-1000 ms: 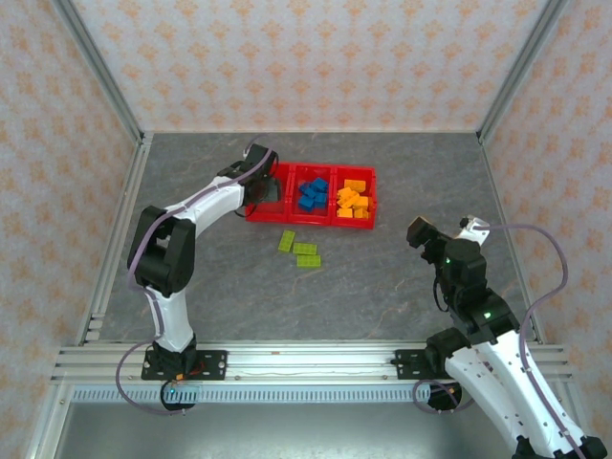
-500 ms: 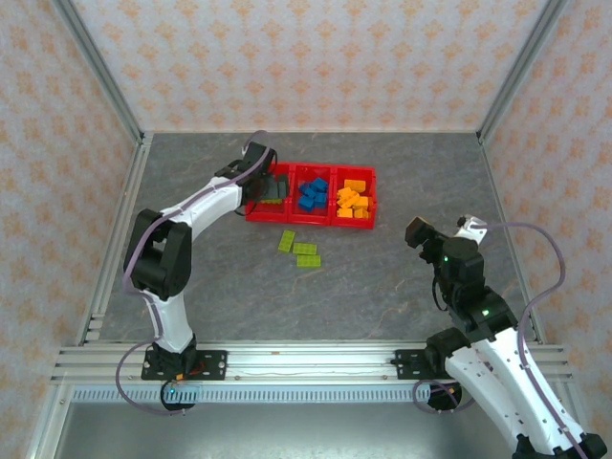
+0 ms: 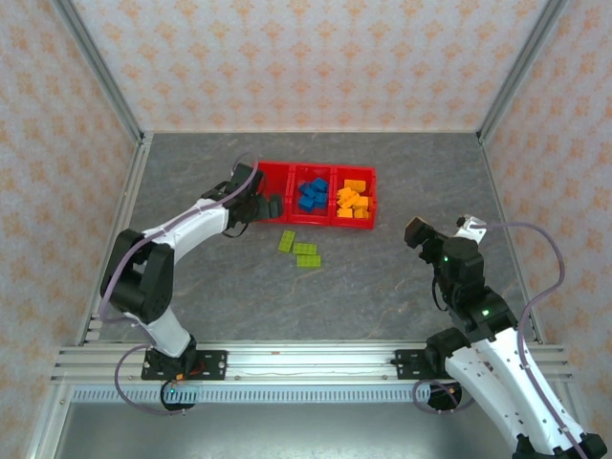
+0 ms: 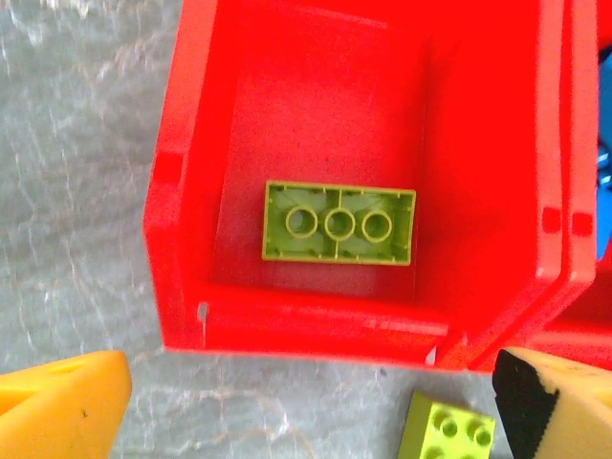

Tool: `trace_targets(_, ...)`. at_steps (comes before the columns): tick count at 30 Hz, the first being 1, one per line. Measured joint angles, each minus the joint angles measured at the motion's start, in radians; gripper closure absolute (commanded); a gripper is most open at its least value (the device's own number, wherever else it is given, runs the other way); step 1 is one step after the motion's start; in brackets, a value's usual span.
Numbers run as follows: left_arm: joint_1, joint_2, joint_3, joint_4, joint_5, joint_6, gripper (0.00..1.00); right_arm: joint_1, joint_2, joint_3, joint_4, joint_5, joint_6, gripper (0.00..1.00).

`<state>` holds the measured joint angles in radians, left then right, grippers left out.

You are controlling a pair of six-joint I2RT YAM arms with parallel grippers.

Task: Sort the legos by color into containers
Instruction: Place the lego in the container.

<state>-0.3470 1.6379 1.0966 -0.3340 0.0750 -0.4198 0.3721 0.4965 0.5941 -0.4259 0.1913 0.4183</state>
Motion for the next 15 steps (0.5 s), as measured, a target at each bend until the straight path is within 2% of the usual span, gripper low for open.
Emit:
trace_targets(3, -0.015, -0.063, -0.049, 0.011, 0.004, -0.015, 0.01, 0.000, 0.003, -0.002, 0.003, -0.001, 0.000, 0.00)
trace_targets(7, -0.091, -0.114, -0.066, 0.018, 0.001, -0.029, 0.01, 0.000, 0.009, -0.002, 0.007, -0.002, 0.000, 0.00)
trace_targets(11, -0.174, -0.095, -0.063, 0.020, -0.007, -0.029, 0.01, 0.000, 0.010, -0.002, 0.007, -0.008, -0.003, 0.00)
trace_targets(15, -0.187, -0.028, -0.053, 0.016, -0.024, -0.038, 0.01, 0.000, 0.010, -0.002, 0.007, -0.008, -0.003, 0.00)
